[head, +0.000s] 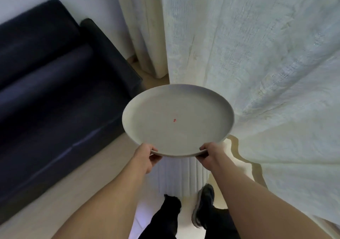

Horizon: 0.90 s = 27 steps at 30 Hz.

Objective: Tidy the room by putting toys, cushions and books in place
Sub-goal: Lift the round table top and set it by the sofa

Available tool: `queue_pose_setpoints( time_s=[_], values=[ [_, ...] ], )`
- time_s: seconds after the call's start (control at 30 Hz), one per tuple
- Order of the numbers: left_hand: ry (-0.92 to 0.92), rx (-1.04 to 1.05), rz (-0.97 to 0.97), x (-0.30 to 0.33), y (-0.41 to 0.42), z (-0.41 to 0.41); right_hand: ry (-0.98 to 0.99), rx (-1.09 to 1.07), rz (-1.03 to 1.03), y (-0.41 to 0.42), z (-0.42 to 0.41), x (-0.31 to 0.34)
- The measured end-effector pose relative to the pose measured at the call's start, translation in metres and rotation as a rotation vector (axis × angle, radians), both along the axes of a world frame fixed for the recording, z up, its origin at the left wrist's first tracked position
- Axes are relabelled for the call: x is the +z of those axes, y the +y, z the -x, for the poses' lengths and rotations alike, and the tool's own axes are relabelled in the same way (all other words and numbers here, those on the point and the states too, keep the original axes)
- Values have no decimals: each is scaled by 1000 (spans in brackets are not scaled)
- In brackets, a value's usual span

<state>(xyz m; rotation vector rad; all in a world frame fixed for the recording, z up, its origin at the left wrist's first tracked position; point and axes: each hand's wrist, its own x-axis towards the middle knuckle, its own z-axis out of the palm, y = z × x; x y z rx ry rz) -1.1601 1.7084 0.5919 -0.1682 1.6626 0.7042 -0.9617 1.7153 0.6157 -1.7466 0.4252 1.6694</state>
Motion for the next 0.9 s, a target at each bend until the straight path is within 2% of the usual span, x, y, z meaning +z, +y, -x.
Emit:
queue_pose_setpoints(
  time_s=[0.17, 0.4, 0.67, 0.77, 0.9],
  values=[
    [-18, 10, -7, -88, 46, 5, 27, -60, 22, 42, 2, -95],
    [-78, -2, -29, -198, 73, 12, 24, -192, -44, 60, 8, -195],
    [-157, 11, -30, -271, 54, 4, 36, -143, -52, 42, -7, -276],
    [-182, -28, 42, -281, 48, 3, 32, -78, -21, 31, -18, -295],
    [-161, -46, 132, -270, 49, 0, 87, -133, 35, 27, -26, -287]
  ],
)
